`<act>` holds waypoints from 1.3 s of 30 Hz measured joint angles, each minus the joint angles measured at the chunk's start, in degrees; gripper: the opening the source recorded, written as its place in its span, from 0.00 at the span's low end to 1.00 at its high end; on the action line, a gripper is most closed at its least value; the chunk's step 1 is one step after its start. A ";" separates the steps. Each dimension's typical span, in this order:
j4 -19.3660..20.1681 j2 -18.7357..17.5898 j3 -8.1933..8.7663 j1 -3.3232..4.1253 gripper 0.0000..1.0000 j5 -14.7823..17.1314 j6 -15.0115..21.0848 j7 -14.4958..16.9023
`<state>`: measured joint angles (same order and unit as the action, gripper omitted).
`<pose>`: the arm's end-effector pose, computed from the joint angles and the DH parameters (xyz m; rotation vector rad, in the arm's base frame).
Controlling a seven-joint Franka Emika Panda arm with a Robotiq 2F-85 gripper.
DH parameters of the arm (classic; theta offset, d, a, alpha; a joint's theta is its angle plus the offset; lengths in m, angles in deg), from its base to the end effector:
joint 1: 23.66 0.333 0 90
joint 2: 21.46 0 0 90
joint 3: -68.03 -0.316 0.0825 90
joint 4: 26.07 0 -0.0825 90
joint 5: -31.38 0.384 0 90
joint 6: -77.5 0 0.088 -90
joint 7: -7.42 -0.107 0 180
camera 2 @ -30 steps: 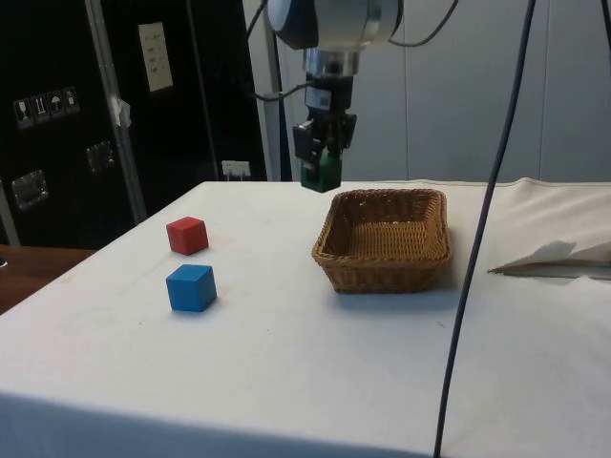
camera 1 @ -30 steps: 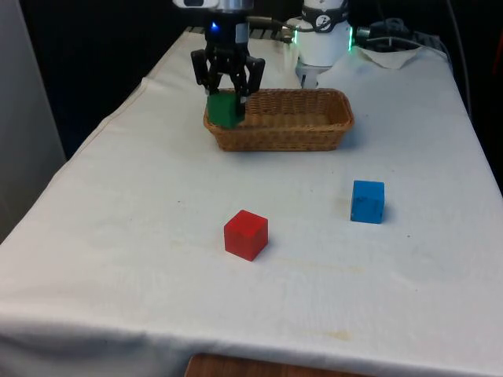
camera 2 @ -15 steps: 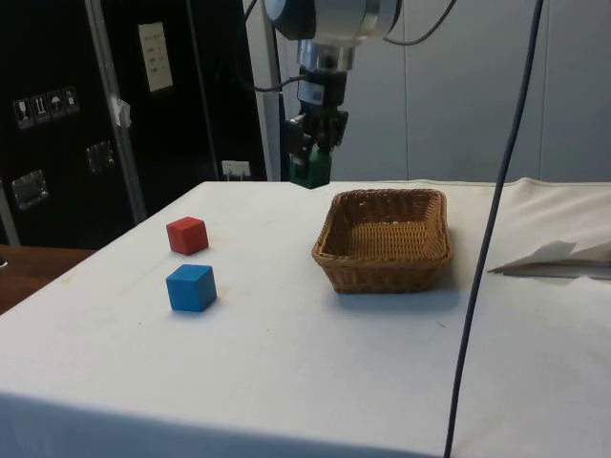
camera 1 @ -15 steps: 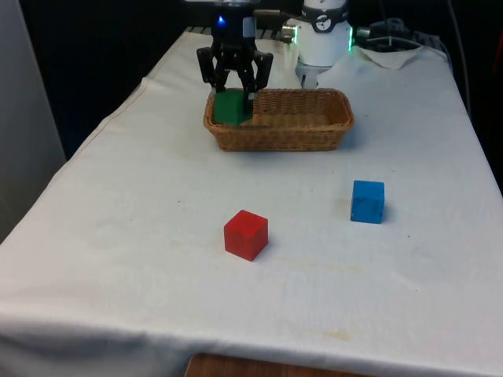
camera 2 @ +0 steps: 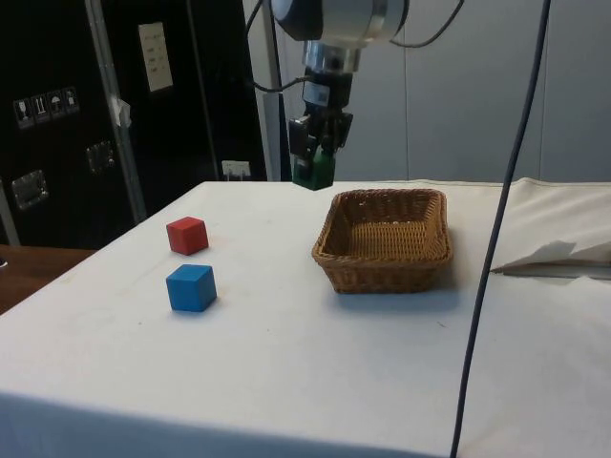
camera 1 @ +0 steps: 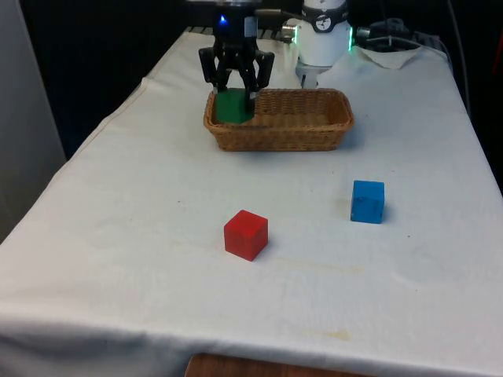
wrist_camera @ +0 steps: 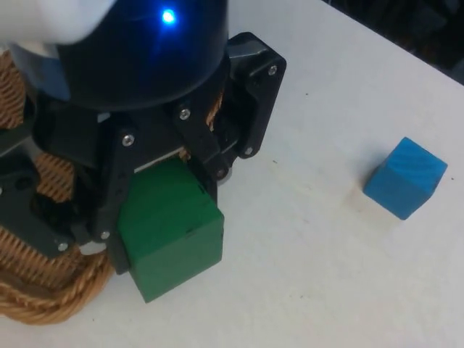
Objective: Pick up exactly two blocks and place them into the basket.
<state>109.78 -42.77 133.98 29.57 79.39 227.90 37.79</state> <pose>0.4935 -0.1381 0.2727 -3.0324 0.5289 -0.3604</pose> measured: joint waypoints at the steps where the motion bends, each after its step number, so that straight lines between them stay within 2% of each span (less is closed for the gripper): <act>1: 0.29 0.17 -0.17 0.00 0.00 0.11 0.34 0.06; 5: 1.38 1.03 -1.03 -0.11 0.00 0.46 1.83 0.17; 8: 3.15 2.81 -2.41 -0.40 0.00 1.89 4.76 1.32; 12: 5.33 5.67 -3.38 -0.69 0.00 2.64 8.08 2.69; 20: 7.33 10.26 -3.50 -0.97 0.00 2.52 11.63 4.53; 26: 8.59 12.83 -3.50 -1.89 0.00 2.12 13.64 6.47; 39: 10.03 13.92 -3.72 -2.69 0.00 2.12 14.84 9.74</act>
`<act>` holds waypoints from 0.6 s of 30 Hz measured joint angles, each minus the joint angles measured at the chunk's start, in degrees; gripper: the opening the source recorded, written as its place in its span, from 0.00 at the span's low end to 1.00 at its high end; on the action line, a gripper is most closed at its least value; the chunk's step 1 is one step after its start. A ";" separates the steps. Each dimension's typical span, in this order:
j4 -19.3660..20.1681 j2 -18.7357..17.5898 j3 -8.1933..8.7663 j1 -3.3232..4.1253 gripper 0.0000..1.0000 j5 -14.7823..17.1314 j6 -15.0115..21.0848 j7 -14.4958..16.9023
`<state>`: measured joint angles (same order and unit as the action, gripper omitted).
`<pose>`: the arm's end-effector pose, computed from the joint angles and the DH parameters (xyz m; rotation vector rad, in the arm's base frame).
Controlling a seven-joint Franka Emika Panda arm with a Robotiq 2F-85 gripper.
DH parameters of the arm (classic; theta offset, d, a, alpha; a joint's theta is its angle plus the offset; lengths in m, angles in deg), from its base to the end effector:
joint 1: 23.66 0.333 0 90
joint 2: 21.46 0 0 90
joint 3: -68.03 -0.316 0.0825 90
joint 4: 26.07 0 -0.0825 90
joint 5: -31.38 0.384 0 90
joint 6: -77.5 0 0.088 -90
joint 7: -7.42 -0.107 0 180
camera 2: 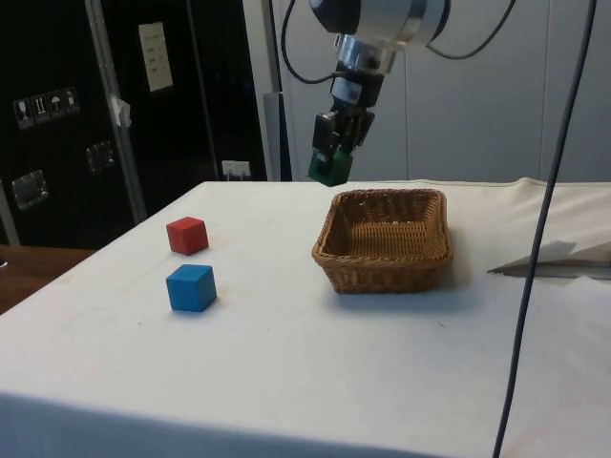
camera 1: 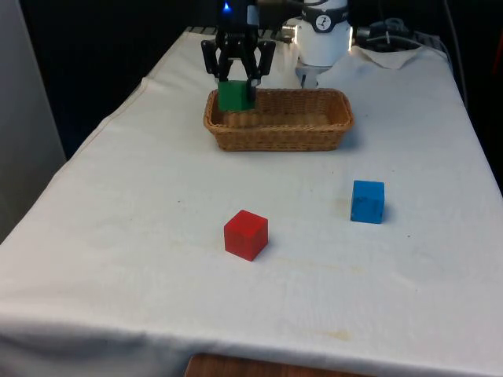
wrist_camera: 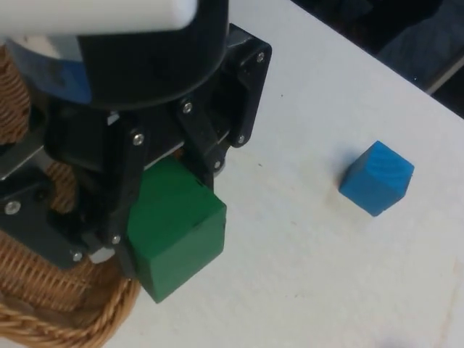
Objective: Pick up exactly two blocks and place them into the basket.
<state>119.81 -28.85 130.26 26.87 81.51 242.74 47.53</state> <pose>0.4447 -0.1433 0.2713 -2.9827 0.4530 -0.5572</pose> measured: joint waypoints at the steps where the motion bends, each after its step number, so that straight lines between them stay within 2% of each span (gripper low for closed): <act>1: 0.17 0.06 -0.06 0.00 0.00 0.00 0.29 0.46; 18: 3.84 0.06 -2.35 -0.46 0.00 0.00 7.33 6.70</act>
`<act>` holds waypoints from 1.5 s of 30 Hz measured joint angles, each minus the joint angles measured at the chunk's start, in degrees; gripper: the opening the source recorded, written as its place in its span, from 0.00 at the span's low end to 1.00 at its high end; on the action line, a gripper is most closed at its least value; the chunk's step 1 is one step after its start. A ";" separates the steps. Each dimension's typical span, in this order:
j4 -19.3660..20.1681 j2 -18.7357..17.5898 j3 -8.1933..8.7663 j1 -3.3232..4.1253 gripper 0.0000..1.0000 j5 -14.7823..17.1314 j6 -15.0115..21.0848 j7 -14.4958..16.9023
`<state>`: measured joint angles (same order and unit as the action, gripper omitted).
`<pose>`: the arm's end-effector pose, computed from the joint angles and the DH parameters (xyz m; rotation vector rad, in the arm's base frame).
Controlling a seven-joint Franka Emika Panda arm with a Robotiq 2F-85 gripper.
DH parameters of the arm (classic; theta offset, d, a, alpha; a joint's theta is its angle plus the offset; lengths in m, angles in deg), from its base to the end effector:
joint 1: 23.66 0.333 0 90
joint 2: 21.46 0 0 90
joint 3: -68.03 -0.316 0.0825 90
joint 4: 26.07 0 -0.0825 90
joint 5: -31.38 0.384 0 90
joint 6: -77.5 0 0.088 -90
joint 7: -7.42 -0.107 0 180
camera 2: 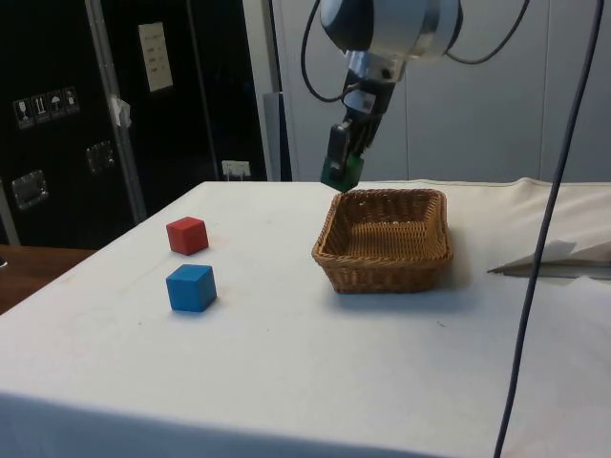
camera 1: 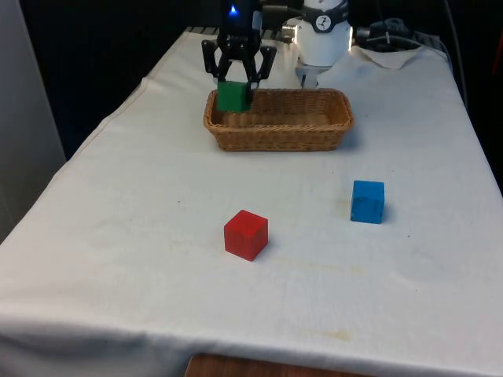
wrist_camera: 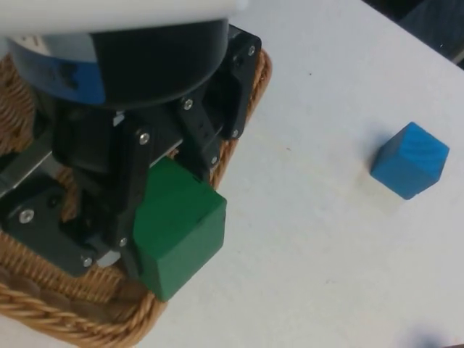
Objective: Pick up exactly two blocks and place them into the basket.
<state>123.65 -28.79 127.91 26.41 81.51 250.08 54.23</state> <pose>0.4260 -0.1379 0.2593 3.0414 -0.2761 0.5832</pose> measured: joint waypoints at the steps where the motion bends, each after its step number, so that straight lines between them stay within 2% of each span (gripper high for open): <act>1: 0.23 0.00 -0.11 -0.06 0.00 0.00 0.40 0.34; 11: 2.92 0.00 -1.43 -0.23 0.00 0.00 4.18 2.86; 14: 3.27 0.00 -1.60 -0.29 0.00 0.00 4.41 3.04; 21: 7.16 0.00 -3.38 -0.57 0.00 0.00 5.96 3.61; 27: 8.71 0.06 -4.24 -0.80 0.00 0.00 6.07 3.61; 36: 8.42 0.06 -4.64 -2.01 0.00 0.00 2.12 3.50; 45: 8.37 -0.06 -4.76 -2.58 0.00 0.00 -0.23 3.38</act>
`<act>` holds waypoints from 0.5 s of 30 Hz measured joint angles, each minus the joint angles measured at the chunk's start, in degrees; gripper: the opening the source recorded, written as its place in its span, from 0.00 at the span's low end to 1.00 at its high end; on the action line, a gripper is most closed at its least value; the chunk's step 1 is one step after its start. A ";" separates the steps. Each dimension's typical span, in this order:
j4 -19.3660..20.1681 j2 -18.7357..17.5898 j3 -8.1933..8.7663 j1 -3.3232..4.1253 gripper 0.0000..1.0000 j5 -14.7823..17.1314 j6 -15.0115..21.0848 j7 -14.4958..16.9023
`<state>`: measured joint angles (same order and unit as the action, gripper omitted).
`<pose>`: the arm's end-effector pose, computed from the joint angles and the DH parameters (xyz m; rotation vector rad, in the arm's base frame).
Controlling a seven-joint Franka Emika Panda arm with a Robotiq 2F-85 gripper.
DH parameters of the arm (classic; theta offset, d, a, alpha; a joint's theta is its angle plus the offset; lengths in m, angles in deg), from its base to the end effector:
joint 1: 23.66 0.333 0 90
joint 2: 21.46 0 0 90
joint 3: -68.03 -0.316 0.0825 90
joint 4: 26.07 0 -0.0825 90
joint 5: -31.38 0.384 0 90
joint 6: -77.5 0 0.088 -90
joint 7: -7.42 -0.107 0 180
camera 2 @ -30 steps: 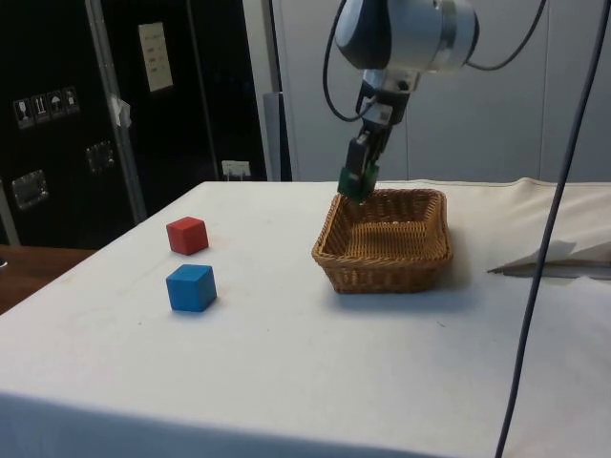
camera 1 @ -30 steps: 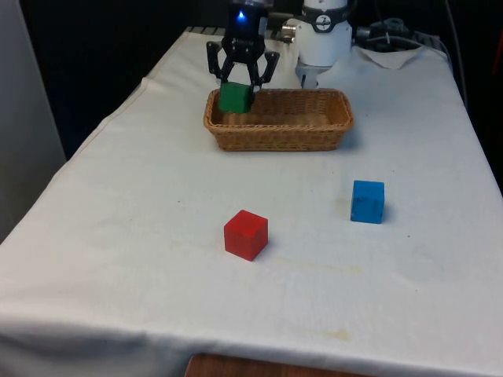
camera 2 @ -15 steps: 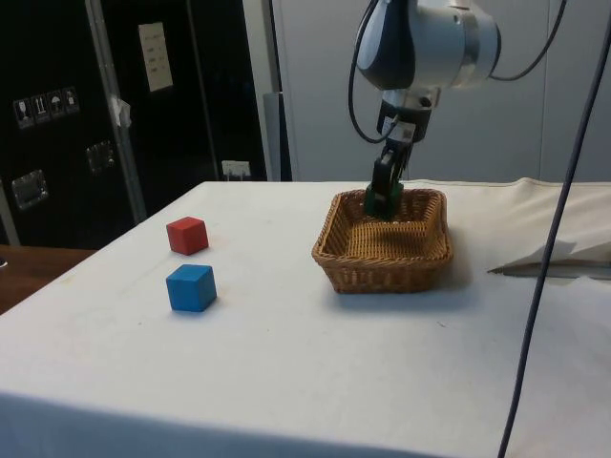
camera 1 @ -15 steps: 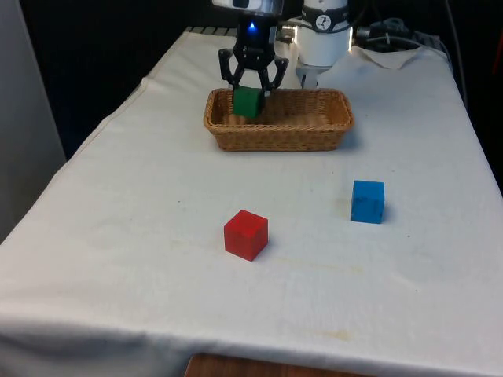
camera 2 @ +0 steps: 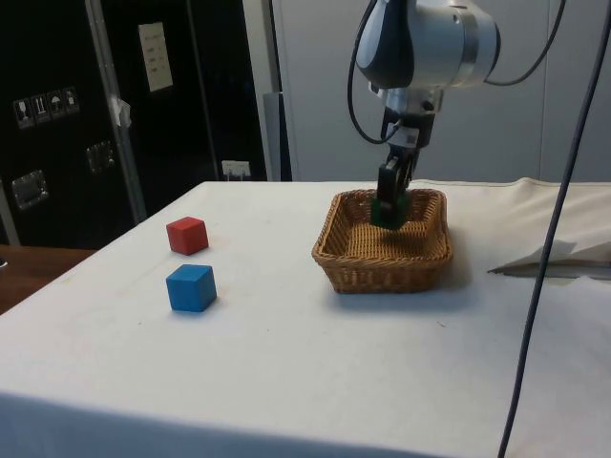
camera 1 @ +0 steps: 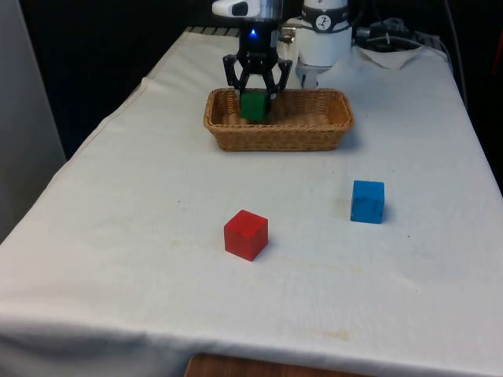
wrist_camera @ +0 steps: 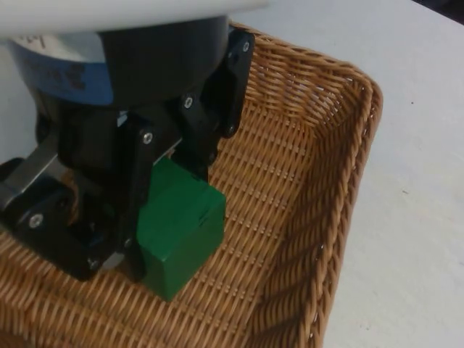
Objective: Pick up exactly two blocks and place them into the basket.
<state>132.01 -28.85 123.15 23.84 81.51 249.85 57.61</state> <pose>0.3691 -0.1179 0.2099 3.1005 -0.1558 0.3440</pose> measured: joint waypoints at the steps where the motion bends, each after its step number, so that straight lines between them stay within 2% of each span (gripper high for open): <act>1: 0.00 -0.06 -0.06 -0.06 0.00 0.00 -0.11 0.00; 3: 0.00 -0.11 -0.11 -0.11 0.03 0.00 -0.11 0.00; 4: -0.06 -0.11 -0.17 -0.17 0.17 0.00 -0.11 0.00; 11: -0.29 -0.11 -0.46 -0.46 0.86 0.00 -0.11 0.06; 12: -0.29 -0.11 -0.46 -0.46 0.99 0.00 -0.11 0.06; 15: -0.29 -0.11 -0.52 -0.57 1.00 0.00 -0.06 0.11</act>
<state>131.73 -28.96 122.64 23.26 81.51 249.79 57.72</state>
